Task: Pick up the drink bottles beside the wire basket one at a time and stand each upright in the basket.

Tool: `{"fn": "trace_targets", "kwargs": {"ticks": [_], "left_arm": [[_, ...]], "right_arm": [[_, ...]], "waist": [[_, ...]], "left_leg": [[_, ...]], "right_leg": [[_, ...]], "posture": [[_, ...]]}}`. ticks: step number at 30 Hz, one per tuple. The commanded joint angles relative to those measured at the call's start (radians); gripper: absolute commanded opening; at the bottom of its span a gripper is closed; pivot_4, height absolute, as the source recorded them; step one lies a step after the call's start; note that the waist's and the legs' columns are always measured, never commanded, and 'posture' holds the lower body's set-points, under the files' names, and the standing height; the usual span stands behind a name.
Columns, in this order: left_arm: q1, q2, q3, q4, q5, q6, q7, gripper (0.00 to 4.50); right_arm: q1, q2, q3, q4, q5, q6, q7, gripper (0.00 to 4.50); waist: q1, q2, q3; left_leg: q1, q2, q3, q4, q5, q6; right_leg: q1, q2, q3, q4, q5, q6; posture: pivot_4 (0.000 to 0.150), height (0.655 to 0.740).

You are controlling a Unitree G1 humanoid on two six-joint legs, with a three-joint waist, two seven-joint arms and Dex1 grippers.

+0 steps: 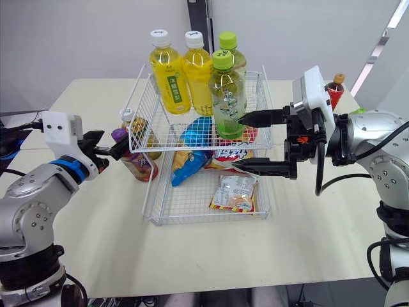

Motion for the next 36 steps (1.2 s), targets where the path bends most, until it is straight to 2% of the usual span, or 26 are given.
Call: {"fn": "trace_targets", "kwargs": {"ticks": [1, 2, 5, 13, 20, 24, 29, 33, 36], "left_arm": [[-0.032, 0.004, -0.026, 0.006, 0.016, -0.04, 0.009, 4.44], [-0.037, 0.003, -0.033, 0.012, 0.016, -0.045, 0.007, 4.44], [-0.055, 0.006, -0.049, 0.035, 0.022, -0.061, 0.005, 3.83], [-0.069, 0.01, -0.089, 0.101, 0.038, -0.075, -0.004, 1.42], [-0.043, 0.034, -0.058, 0.067, 0.015, -0.087, -0.039, 1.38], [-0.01, 0.096, 0.015, 0.004, -0.051, -0.073, -0.111, 1.38], [-0.037, 0.266, 0.152, -0.007, -0.201, 0.028, -0.237, 1.38], [-0.145, 0.49, 0.216, 0.139, -0.27, 0.056, -0.375, 1.38], [-0.312, 0.624, 0.167, 0.301, -0.3, 0.057, -0.448, 1.38]], "right_arm": [[-0.027, -0.005, -0.026, -0.022, 0.008, 0.004, -0.011, 4.5], [-0.028, -0.004, -0.026, -0.022, 0.008, 0.006, -0.012, 4.5], [-0.031, -0.004, -0.025, -0.02, 0.008, 0.01, -0.013, 4.5], [-0.031, -0.005, -0.027, -0.017, 0.007, 0.011, -0.013, 4.5], [-0.023, -0.017, -0.042, -0.023, 0.015, 0.015, -0.012, 4.5], [-0.018, -0.018, -0.049, -0.026, 0.019, 0.017, -0.014, 4.5], [-0.025, -0.02, -0.056, -0.024, 0.028, 0.029, -0.015, 4.5], [-0.039, -0.017, -0.059, -0.02, 0.038, 0.044, -0.023, 4.5], [-0.043, -0.017, -0.057, -0.016, 0.037, 0.046, -0.025, 4.5]], "waist": [[0.0, 0.0, 0.0], [0.0, 0.0, 0.0], [0.001, 0.0, 0.0], [0.0, 0.0, 0.0], [-0.001, 0.0, 0.0], [-0.005, 0.0, 0.0], [-0.004, 0.0, 0.0], [-0.004, 0.0, 0.001], [-0.003, 0.0, 0.001]], "left_leg": [[0.0, 0.0, 0.0, 0.0, 0.0, 0.0], [0.0, 0.0, 0.0, 0.0, 0.0, 0.0], [0.0, 0.0, 0.0, 0.0, 0.0, 0.0], [0.0, 0.0, 0.0, 0.0, 0.0, 0.0], [0.0, 0.0, 0.0, 0.0, 0.0, 0.0], [0.0, 0.0, 0.0, -0.001, 0.0, 0.0], [-0.001, 0.001, -0.001, -0.001, 0.0, 0.0], [-0.001, 0.001, -0.001, -0.001, 0.0, 0.0], [-0.001, 0.001, -0.001, -0.001, 0.0, 0.0]], "right_leg": [[0.0, 0.0, 0.0, 0.0, 0.0, 0.0], [0.0, 0.0, 0.0, 0.0, 0.0, 0.0], [0.0, 0.0, 0.0, 0.0, 0.0, 0.0], [0.0, 0.0, 0.0, 0.0, 0.0, 0.0], [0.0, 0.0, 0.0, 0.0, 0.0, 0.0], [0.0, 0.0, 0.0, -0.001, 0.0, 0.0], [-0.001, 0.001, -0.001, -0.001, 0.0, 0.0], [-0.001, 0.001, -0.001, -0.001, 0.0, 0.0], [-0.001, 0.001, -0.002, -0.002, 0.0, 0.0]], "posture": [[0.15, 0.74], [0.15, 0.74], [0.15, 0.74], [0.15, 0.74], [0.15, 0.74], [0.15, 0.74], [0.15, 0.74], [0.15, 0.74], [0.15, 0.74]]}}
